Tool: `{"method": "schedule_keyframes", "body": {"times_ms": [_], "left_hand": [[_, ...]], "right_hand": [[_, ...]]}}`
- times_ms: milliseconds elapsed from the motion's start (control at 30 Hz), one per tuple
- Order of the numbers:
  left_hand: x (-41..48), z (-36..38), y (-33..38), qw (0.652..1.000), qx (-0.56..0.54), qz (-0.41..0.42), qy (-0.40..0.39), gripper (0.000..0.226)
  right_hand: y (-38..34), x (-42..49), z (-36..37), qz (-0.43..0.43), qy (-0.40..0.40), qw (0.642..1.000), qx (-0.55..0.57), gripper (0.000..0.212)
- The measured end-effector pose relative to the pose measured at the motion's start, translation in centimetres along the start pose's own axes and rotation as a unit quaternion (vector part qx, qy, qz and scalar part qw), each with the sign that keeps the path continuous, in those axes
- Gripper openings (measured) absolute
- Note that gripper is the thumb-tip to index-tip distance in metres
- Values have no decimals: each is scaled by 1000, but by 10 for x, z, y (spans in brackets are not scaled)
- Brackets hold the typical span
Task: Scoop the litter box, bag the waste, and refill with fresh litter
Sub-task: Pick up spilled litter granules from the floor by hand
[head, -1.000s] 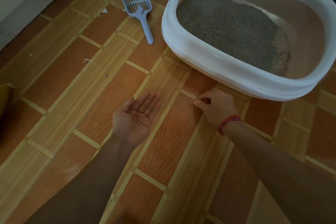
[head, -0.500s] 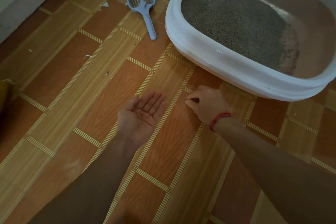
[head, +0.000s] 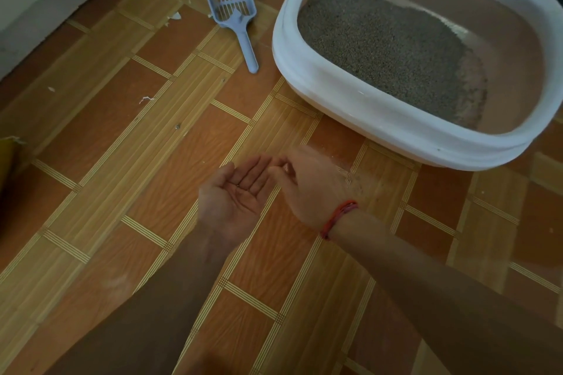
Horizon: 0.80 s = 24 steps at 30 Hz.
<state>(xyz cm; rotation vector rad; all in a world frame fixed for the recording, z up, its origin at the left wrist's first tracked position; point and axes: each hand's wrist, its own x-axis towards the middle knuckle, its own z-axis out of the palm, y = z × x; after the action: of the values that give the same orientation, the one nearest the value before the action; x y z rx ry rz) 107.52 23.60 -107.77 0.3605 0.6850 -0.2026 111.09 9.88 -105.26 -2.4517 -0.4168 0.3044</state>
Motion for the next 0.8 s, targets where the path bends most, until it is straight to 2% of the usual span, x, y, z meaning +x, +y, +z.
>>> {"method": "schedule_keyframes", "body": {"times_ms": [200,333,500,600,800], "left_hand": [[-5,-2,-5,995,48,-71,-44,53],[-13,5,-7,991,74,-76,-78,61],[-11,2,-2,998,42,-44,-33,55],[-9,0,4,1000,3,-1,-2,54],[-5,-6,13,999,-12,22,27,54]], "right_hand": [[-33,-14,9,-36,-45,998,9,20],[-32,-19,11,-60,-46,997,11,22],[-27,-21,6,-59,1,997,46,18],[-7,-16,-4,-11,48,998,36,12],[54,-4,-11,133,19,991,-21,14]]}}
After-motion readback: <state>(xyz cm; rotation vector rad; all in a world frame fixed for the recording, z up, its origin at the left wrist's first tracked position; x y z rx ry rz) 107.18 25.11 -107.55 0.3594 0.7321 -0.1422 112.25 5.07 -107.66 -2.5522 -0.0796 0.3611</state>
